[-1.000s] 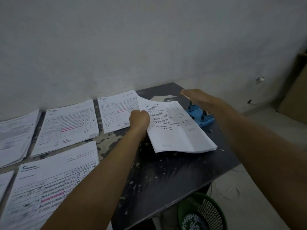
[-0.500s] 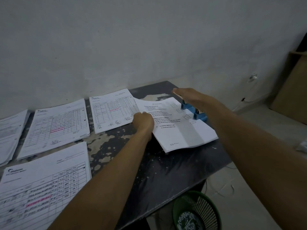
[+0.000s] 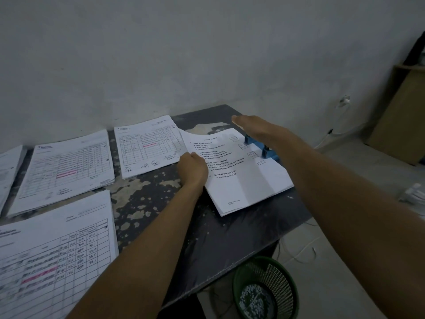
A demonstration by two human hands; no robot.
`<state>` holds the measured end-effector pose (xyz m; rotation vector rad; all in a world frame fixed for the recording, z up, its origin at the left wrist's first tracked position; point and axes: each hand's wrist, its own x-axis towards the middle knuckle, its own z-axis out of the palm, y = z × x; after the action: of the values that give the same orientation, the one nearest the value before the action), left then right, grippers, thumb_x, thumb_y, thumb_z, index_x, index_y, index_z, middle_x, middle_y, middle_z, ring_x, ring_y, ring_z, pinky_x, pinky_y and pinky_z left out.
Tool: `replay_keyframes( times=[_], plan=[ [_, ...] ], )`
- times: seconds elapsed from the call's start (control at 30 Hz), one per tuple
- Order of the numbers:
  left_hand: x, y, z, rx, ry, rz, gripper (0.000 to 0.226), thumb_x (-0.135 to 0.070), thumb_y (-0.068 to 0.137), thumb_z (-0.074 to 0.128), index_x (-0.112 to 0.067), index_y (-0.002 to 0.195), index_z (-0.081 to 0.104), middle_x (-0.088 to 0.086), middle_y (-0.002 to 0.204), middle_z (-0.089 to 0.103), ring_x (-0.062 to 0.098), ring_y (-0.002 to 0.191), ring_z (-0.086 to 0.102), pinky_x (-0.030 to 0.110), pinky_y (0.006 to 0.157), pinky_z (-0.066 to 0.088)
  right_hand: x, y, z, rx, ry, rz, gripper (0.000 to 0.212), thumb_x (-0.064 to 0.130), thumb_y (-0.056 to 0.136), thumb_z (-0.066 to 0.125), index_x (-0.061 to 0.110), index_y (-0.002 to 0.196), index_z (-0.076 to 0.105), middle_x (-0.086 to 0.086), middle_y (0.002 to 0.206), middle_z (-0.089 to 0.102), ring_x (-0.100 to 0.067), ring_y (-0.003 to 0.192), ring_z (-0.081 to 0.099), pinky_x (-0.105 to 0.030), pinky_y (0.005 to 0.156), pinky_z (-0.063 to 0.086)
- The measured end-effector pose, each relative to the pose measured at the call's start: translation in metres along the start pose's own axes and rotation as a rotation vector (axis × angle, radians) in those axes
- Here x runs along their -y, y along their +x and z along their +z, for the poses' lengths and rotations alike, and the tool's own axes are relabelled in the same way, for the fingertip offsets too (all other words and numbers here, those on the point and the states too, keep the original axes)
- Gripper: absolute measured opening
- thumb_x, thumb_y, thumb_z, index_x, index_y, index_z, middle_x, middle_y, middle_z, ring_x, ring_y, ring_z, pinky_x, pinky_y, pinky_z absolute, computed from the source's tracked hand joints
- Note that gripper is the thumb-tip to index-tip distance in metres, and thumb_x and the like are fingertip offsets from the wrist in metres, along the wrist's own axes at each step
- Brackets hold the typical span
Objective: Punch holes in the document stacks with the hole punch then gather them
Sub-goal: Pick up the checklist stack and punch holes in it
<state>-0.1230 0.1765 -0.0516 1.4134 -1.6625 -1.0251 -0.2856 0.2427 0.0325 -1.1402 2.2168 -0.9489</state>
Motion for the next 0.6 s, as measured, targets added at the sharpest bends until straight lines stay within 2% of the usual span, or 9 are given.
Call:
replay_keyframes(
  times=[0.03, 0.13, 0.2, 0.23, 0.3, 0.4, 0.47, 0.6],
  plan=[
    [0.000, 0.000, 0.000, -0.006, 0.005, 0.008, 0.031, -0.020, 0.104, 0.033, -0.003, 0.090, 0.055, 0.012, 0.096, 0.061, 0.022, 0.079, 0.055, 0.031, 0.067, 0.041, 0.002, -0.001, 0.001, -0.005, -0.003, -0.007, 0.056, 0.047, 0.104, 0.031, 0.014, 0.149, 0.035, -0.009, 0.157, 0.032, -0.027, 0.132, 0.040, -0.034, 0.088, 0.032],
    [0.000, 0.000, 0.002, -0.016, 0.012, 0.025, 0.031, -0.020, 0.104, 0.033, -0.004, 0.087, 0.054, 0.011, 0.093, 0.060, 0.022, 0.079, 0.055, 0.032, 0.067, 0.041, 0.005, -0.003, 0.002, -0.004, -0.040, -0.026, 0.054, 0.045, 0.104, 0.029, 0.014, 0.148, 0.037, -0.006, 0.152, 0.036, -0.020, 0.108, 0.042, -0.033, 0.084, 0.031],
    [0.001, -0.001, 0.002, -0.023, 0.021, 0.035, 0.030, -0.019, 0.104, 0.033, -0.004, 0.087, 0.053, 0.012, 0.093, 0.060, 0.022, 0.079, 0.054, 0.032, 0.066, 0.041, 0.003, -0.005, 0.003, -0.016, -0.110, -0.066, 0.046, 0.040, 0.105, 0.027, 0.012, 0.135, 0.048, -0.005, 0.133, 0.047, -0.018, 0.097, 0.045, -0.033, 0.079, 0.033],
    [0.001, -0.001, 0.002, -0.025, 0.027, 0.039, 0.030, -0.019, 0.104, 0.033, -0.004, 0.086, 0.053, 0.013, 0.094, 0.061, 0.021, 0.078, 0.054, 0.031, 0.066, 0.041, 0.003, -0.006, 0.005, -0.016, -0.154, -0.095, 0.041, 0.034, 0.106, 0.026, 0.008, 0.125, 0.052, -0.010, 0.127, 0.052, -0.020, 0.094, 0.049, -0.035, 0.077, 0.036],
    [0.001, -0.001, 0.001, -0.027, 0.032, 0.048, 0.030, -0.018, 0.103, 0.034, -0.004, 0.086, 0.053, 0.014, 0.095, 0.062, 0.022, 0.078, 0.054, 0.031, 0.065, 0.040, 0.001, -0.008, 0.014, -0.029, -0.248, -0.153, 0.042, 0.025, 0.107, 0.022, 0.003, 0.124, 0.053, -0.018, 0.131, 0.054, -0.028, 0.108, 0.052, -0.038, 0.090, 0.041],
    [0.002, -0.002, 0.002, -0.033, 0.040, 0.053, 0.033, -0.018, 0.103, 0.033, 0.001, 0.092, 0.058, 0.016, 0.098, 0.063, 0.024, 0.081, 0.056, 0.032, 0.067, 0.041, -0.006, -0.007, 0.026, -0.109, -0.382, -0.162, 0.049, 0.035, 0.105, 0.020, 0.013, 0.133, 0.053, -0.012, 0.140, 0.052, -0.031, 0.125, 0.049, -0.046, 0.109, 0.035],
    [0.003, -0.002, 0.002, -0.035, 0.046, 0.060, 0.033, -0.018, 0.104, 0.033, 0.002, 0.095, 0.059, 0.016, 0.100, 0.063, 0.023, 0.081, 0.055, 0.032, 0.067, 0.042, -0.010, -0.004, 0.031, -0.137, -0.474, -0.187, 0.050, 0.037, 0.105, 0.018, 0.015, 0.133, 0.053, -0.012, 0.139, 0.052, -0.031, 0.126, 0.049, -0.048, 0.110, 0.031],
    [0.004, -0.002, 0.002, -0.037, 0.056, 0.071, 0.034, -0.019, 0.104, 0.033, 0.002, 0.098, 0.059, 0.016, 0.102, 0.063, 0.029, 0.091, 0.061, 0.032, 0.069, 0.043, -0.013, -0.001, 0.034, -0.186, -0.544, -0.225, 0.045, 0.033, 0.104, 0.019, 0.012, 0.121, 0.055, -0.013, 0.125, 0.059, -0.030, 0.114, 0.053, -0.049, 0.106, 0.034]
  ],
)
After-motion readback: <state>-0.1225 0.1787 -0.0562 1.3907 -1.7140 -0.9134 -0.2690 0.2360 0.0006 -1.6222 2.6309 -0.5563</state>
